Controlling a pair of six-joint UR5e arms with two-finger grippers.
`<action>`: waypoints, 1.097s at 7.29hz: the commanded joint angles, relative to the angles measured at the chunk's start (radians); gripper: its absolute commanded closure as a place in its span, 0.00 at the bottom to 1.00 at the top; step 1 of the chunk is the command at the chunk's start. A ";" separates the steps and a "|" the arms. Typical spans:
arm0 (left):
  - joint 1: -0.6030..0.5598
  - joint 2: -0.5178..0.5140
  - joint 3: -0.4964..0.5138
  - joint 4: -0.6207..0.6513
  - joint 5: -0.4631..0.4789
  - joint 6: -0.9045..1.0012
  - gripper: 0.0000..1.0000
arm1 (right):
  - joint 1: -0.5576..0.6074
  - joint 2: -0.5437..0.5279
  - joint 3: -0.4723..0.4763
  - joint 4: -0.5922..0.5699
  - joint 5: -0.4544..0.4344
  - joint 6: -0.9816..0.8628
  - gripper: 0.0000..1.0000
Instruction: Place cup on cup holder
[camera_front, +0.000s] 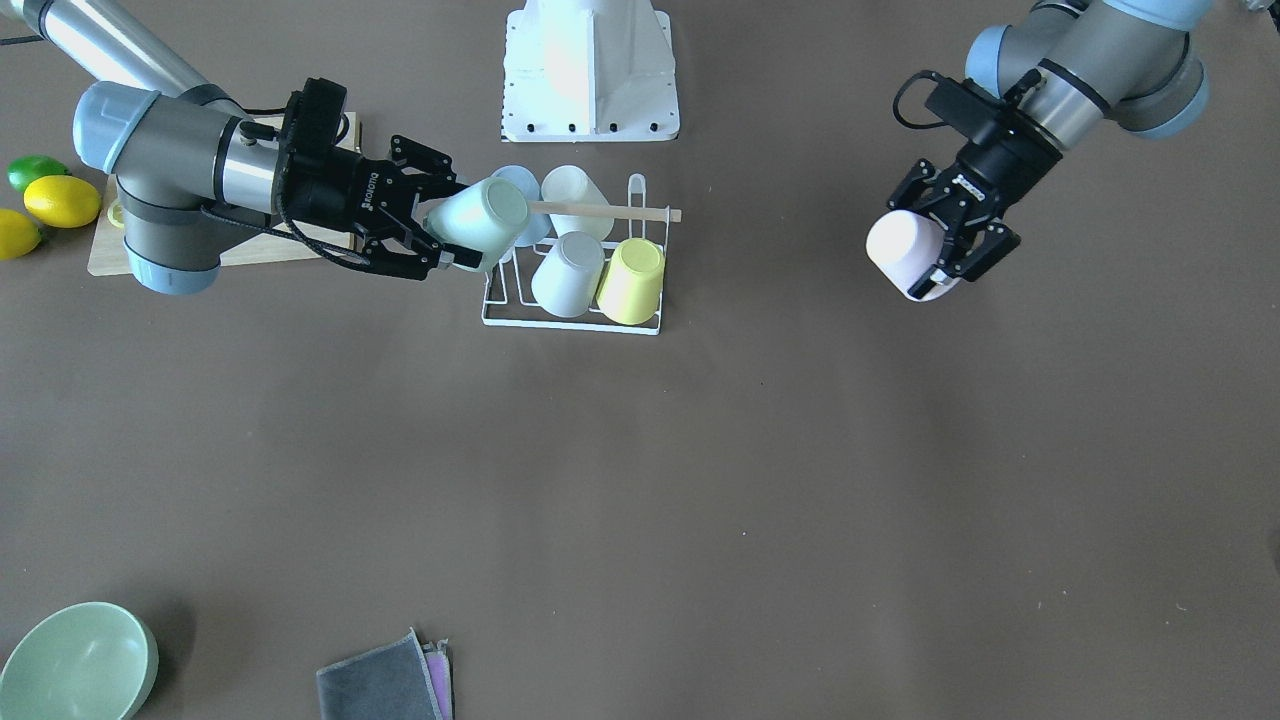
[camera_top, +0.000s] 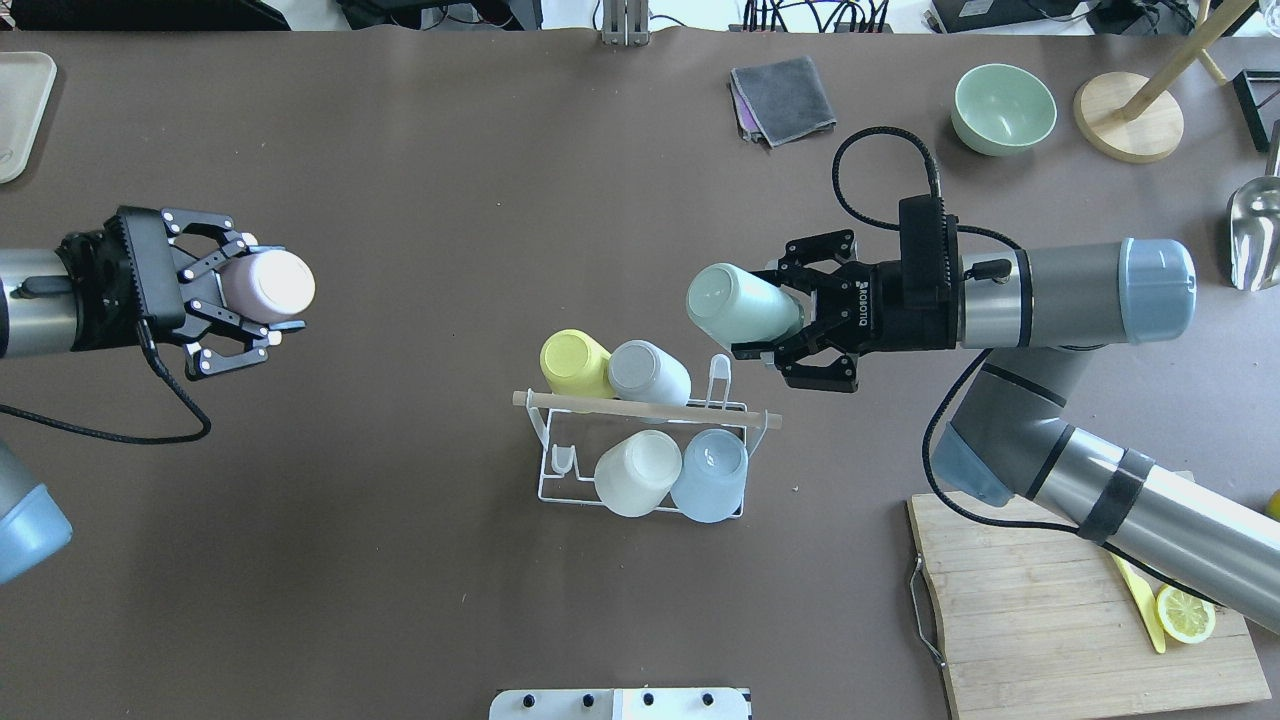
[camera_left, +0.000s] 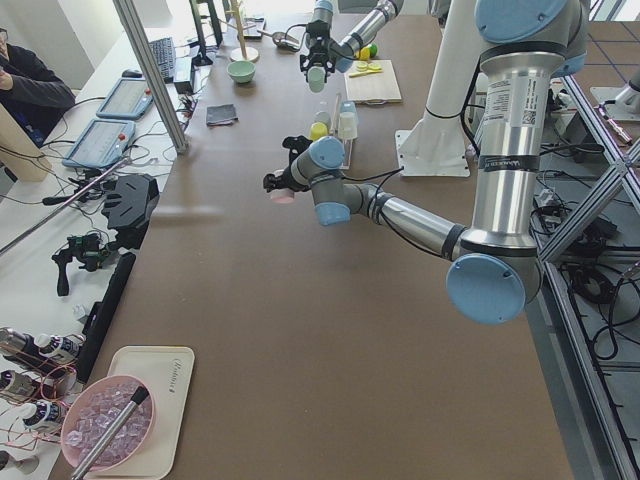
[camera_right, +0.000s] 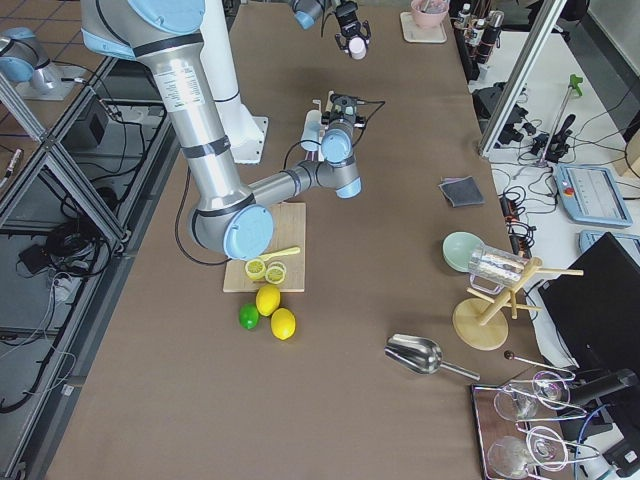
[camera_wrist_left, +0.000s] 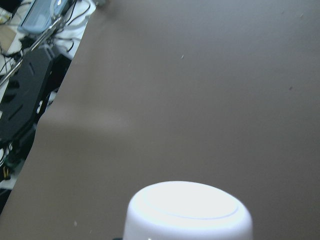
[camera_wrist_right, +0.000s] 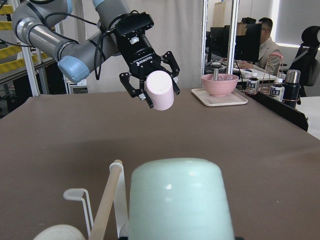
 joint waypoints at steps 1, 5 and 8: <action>0.123 0.003 0.000 -0.287 -0.001 -0.095 0.52 | -0.029 -0.007 -0.029 0.079 -0.125 0.005 0.88; 0.204 -0.070 0.036 -0.460 0.008 -0.114 0.52 | -0.095 0.000 -0.061 0.134 -0.248 0.002 0.88; 0.272 -0.260 0.208 -0.627 0.008 -0.153 0.52 | -0.126 -0.010 -0.067 0.164 -0.329 0.002 0.88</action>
